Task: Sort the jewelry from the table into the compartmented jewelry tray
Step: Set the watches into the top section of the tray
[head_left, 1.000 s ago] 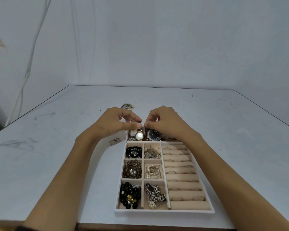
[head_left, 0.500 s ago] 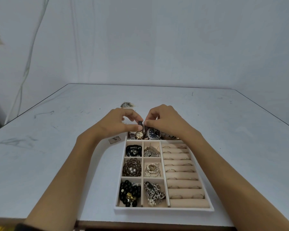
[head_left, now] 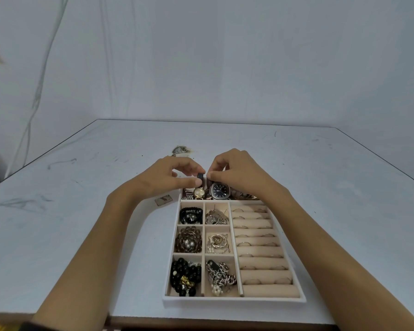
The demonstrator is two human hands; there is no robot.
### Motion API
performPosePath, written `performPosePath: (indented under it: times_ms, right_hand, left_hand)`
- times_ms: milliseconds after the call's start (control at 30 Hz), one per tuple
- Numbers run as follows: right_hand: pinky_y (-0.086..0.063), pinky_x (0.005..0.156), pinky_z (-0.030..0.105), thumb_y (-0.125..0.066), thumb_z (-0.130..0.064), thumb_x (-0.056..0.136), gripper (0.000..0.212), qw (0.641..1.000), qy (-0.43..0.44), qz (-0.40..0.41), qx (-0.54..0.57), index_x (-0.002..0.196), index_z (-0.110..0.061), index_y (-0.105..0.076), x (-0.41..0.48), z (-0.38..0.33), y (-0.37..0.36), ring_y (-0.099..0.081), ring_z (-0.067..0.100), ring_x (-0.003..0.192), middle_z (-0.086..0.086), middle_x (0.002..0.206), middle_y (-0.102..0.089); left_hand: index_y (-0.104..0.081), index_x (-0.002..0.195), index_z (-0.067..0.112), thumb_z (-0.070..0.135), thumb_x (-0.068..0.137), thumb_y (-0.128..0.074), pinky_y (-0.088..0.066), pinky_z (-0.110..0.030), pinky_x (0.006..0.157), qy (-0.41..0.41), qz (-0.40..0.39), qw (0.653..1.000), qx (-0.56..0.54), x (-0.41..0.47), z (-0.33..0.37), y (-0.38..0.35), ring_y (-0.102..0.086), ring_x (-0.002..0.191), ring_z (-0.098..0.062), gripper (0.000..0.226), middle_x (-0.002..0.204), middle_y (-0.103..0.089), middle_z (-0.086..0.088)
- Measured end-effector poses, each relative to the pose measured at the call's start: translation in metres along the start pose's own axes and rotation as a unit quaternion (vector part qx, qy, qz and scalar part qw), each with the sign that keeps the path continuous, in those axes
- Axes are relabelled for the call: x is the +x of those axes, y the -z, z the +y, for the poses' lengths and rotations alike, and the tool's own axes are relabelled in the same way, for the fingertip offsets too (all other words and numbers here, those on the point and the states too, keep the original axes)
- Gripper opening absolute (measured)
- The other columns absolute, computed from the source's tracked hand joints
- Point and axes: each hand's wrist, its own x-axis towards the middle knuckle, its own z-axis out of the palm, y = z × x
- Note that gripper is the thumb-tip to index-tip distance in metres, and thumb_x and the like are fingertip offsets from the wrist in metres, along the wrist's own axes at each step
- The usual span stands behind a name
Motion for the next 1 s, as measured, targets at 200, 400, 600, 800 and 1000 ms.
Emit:
performPosePath:
  times_ms: [200,400,600,800,1000]
  right_hand:
    - [-0.038,0.051,0.021,-0.068,-0.024,0.086,0.009,1.0,-0.003,0.001,0.0,0.086,-0.016,-0.071,0.0,0.0,0.0,-0.049,0.003,0.055,-0.011,0.067,-0.057]
    - [-0.048,0.064,0.028,-0.069,-0.035,0.083,0.015,1.0,-0.002,0.004,-0.002,0.086,-0.019,-0.07,0.001,0.0,0.0,-0.057,0.008,0.068,-0.003,0.082,-0.067]
    - [-0.047,0.073,0.022,-0.066,-0.032,0.087,0.018,0.993,-0.007,0.055,0.109,0.094,-0.017,-0.071,-0.004,0.002,0.005,-0.062,0.006,0.084,-0.006,0.089,-0.068]
    - [-0.047,0.091,0.029,-0.061,-0.036,0.09,0.025,0.98,-0.066,0.097,0.159,0.104,-0.018,-0.071,-0.015,0.019,0.004,-0.061,0.01,0.103,-0.005,0.108,-0.069]
    - [-0.053,0.091,0.037,-0.059,-0.034,0.092,0.02,0.958,-0.093,0.094,0.255,0.101,-0.019,-0.069,-0.041,0.033,-0.001,-0.069,0.018,0.094,-0.003,0.099,-0.072]
  left_hand:
    - [-0.069,0.105,0.032,0.041,0.076,-0.074,-0.047,-0.031,0.095,-0.003,-0.005,1.0,-0.002,-0.001,-0.001,0.001,-0.058,0.103,0.002,0.03,0.104,-0.068,0.011]
    - [-0.067,0.109,0.032,0.051,0.075,-0.065,-0.047,-0.034,0.098,0.007,-0.013,1.0,-0.009,-0.001,-0.002,0.0,-0.06,0.104,-0.002,0.039,0.107,-0.067,0.012]
    - [-0.058,0.124,0.032,0.051,0.089,-0.05,-0.043,-0.023,0.094,0.017,0.021,0.995,-0.099,-0.005,0.006,-0.002,-0.054,0.114,0.003,0.04,0.122,-0.06,0.017]
    - [-0.054,0.129,0.03,0.05,0.098,-0.037,-0.042,-0.026,0.097,0.067,0.083,0.977,-0.185,-0.008,0.009,-0.016,-0.05,0.122,-0.006,0.041,0.129,-0.055,0.013]
    - [-0.064,0.112,0.027,0.053,0.089,-0.055,-0.04,-0.039,0.107,0.1,0.079,0.964,-0.233,-0.018,0.004,-0.042,-0.053,0.12,-0.011,0.036,0.12,-0.063,0.01]
